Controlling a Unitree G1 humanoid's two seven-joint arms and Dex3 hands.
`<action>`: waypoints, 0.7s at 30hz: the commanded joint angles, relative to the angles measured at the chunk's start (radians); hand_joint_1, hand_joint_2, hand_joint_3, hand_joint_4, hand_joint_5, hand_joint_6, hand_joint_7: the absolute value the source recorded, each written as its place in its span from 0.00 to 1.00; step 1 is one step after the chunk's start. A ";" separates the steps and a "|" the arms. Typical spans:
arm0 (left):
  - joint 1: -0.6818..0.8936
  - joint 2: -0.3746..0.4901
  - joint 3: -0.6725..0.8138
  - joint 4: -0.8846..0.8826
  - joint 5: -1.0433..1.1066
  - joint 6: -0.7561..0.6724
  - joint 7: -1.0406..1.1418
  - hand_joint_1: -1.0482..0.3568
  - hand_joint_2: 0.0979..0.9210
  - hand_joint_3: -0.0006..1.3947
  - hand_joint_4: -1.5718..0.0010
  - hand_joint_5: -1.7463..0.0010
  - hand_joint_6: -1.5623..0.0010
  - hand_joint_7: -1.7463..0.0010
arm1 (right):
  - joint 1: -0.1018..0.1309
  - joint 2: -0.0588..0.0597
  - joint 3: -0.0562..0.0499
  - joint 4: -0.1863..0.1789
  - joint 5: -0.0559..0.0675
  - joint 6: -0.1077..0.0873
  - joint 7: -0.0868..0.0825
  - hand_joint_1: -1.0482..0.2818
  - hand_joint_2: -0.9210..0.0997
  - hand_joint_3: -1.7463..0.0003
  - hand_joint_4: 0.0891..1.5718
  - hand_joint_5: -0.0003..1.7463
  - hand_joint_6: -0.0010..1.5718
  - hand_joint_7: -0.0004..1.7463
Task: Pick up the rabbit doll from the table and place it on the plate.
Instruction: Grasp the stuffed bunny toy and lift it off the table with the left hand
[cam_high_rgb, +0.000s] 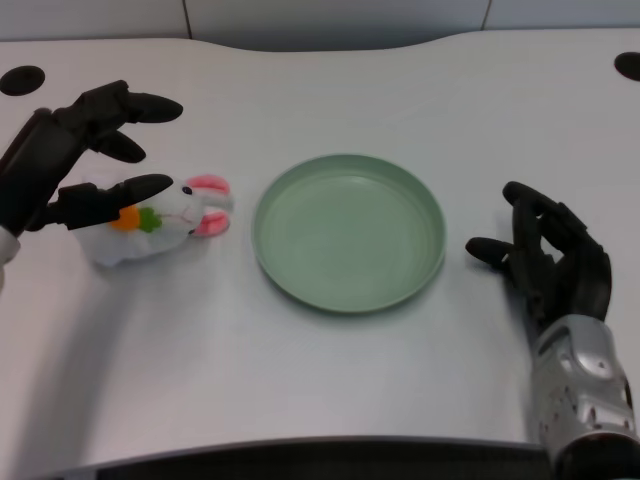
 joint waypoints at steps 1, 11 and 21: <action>-0.045 0.074 -0.050 0.030 0.097 -0.013 -0.008 0.33 0.99 0.01 0.89 0.65 0.74 0.94 | 0.000 0.010 -0.004 0.004 0.012 -0.005 0.004 0.56 0.00 0.83 0.45 0.58 0.44 0.27; -0.229 0.188 -0.237 0.055 0.349 0.139 -0.226 0.13 0.96 0.00 1.00 0.94 0.90 1.00 | -0.006 0.011 -0.008 0.005 0.013 0.001 0.001 0.56 0.00 0.83 0.46 0.58 0.44 0.27; -0.343 0.154 -0.358 0.161 0.413 0.180 -0.351 0.10 0.90 0.00 1.00 1.00 0.93 1.00 | 0.005 0.009 0.002 -0.007 0.002 -0.001 0.000 0.56 0.00 0.82 0.43 0.58 0.43 0.27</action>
